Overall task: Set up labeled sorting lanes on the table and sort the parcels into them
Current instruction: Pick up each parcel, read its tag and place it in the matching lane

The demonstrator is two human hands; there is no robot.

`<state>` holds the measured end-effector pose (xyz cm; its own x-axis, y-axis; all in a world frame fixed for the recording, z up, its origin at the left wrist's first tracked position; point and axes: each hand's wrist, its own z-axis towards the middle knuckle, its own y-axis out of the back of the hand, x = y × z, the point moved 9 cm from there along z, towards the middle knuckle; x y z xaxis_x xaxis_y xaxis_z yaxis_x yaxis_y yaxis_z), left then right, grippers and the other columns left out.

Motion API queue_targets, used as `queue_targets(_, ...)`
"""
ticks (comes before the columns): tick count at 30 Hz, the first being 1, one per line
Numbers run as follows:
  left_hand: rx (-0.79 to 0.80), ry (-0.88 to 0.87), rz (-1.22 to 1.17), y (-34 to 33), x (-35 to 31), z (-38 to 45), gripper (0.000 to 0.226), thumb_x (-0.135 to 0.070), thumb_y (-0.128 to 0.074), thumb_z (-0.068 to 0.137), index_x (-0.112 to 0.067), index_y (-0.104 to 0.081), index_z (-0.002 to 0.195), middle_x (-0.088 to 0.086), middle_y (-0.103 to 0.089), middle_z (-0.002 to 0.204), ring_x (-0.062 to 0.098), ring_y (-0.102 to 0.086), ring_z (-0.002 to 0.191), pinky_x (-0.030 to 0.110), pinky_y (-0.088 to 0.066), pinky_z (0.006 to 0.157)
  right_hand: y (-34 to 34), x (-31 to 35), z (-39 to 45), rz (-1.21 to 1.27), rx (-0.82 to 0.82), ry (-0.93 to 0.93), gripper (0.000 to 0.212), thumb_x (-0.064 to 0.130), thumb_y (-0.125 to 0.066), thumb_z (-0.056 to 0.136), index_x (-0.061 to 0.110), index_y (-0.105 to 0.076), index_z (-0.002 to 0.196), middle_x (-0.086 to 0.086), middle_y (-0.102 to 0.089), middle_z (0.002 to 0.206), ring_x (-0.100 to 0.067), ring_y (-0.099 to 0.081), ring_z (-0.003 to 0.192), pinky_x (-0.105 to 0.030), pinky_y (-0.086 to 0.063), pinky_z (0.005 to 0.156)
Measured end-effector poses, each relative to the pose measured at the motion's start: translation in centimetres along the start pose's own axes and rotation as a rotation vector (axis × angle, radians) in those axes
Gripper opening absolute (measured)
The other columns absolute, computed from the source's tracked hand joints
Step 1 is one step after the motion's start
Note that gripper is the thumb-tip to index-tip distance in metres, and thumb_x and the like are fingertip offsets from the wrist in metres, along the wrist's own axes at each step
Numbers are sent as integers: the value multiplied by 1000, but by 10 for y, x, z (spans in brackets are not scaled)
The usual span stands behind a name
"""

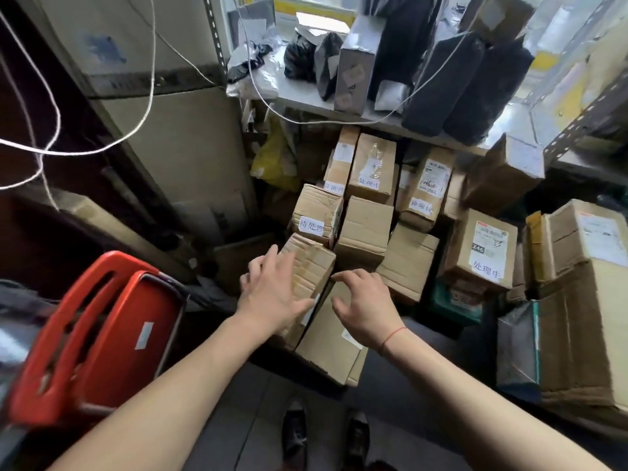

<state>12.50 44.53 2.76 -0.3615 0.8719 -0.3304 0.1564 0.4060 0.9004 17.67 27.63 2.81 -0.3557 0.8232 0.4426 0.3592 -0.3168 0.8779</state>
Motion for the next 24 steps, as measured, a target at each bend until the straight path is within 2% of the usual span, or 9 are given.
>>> queue_targets(5, -12, 59, 7, -29, 9, -2, 113, -67, -75, 81, -27, -8, 163, 10, 1, 173, 40, -21, 150, 60, -28, 118, -16, 12, 5, -15, 44, 50, 42, 40, -60, 99, 32, -58, 140, 2, -54, 143, -24, -44, 126, -41, -41, 106)
queue_targets(10, -95, 74, -112, -15, 6, -4, 105, -64, -73, 80, -30, -16, 161, 6, -9, 170, 39, -27, 146, 59, -31, 117, -13, 2, 10, 220, 32, -25, 38, 37, -63, 100, 21, -60, 135, 1, -61, 131, -18, -55, 122, -31, -46, 101)
queue_targets(12, -105, 87, -338, -3, 9, -6, 100, -63, -73, 78, -32, -26, 160, 1, -21, 167, 32, -33, 145, 54, -34, 120, -15, -11, 11, 514, 86, -161, 44, 50, -66, 98, 19, -61, 128, 3, -66, 124, -14, -62, 113, -27, -49, 91)
queue_targets(15, 59, 128, -1036, -1, 10, -14, 83, -51, -80, 80, -30, -46, 153, -1, -54, 151, 20, -59, 133, 47, -47, 115, -29, -11, 9, 1150, 289, -269, 78, 74, -74, 80, 13, -60, 127, -4, -71, 127, -22, -67, 121, -40, -52, 105)
queue_targets(16, 126, 143, -1273, -6, 9, -16, 74, -46, -78, 83, -25, -52, 149, 7, -63, 145, 26, -65, 128, 51, -51, 112, -32, -7, 9, 1320, 372, -252, 76, 69, -75, 83, 8, -58, 125, -7, -71, 129, -25, -67, 122, -47, -51, 109)
queue_targets(18, 272, 180, -1603, -16, 5, -22, 61, -37, -67, 90, -12, -58, 145, 23, -64, 142, 43, -61, 132, 62, -47, 113, -29, 5, 6, 1544, 538, -184, 49, 46, -73, 94, 8, -55, 119, -12, -67, 123, -31, -65, 119, -56, -53, 105)
queue_targets(20, 350, 229, -1750, -22, 6, -27, 55, -34, -56, 98, -6, -59, 146, 27, -60, 145, 48, -54, 137, 63, -43, 116, -21, 12, 5, 1558, 582, -121, 27, 24, -73, 94, 13, -54, 109, -12, -66, 119, -33, -67, 114, -53, -56, 93)
queue_targets(22, 337, 265, -1789, -25, 14, -28, 50, -29, -48, 102, -4, -60, 144, 26, -62, 143, 43, -60, 132, 55, -50, 111, -17, 12, 7, 1473, 517, -83, 29, 10, -74, 88, 15, -51, 106, -15, -65, 124, -34, -69, 115, -51, -58, 88)
queue_targets(24, 290, 279, -1819, -25, 23, -25, 52, -26, -51, 97, -2, -60, 142, 27, -60, 145, 40, -63, 126, 54, -47, 111, -15, 9, 9, 1383, 447, -74, 40, 6, -75, 85, 17, -47, 111, -18, -61, 134, -35, -69, 120, -55, -59, 91)
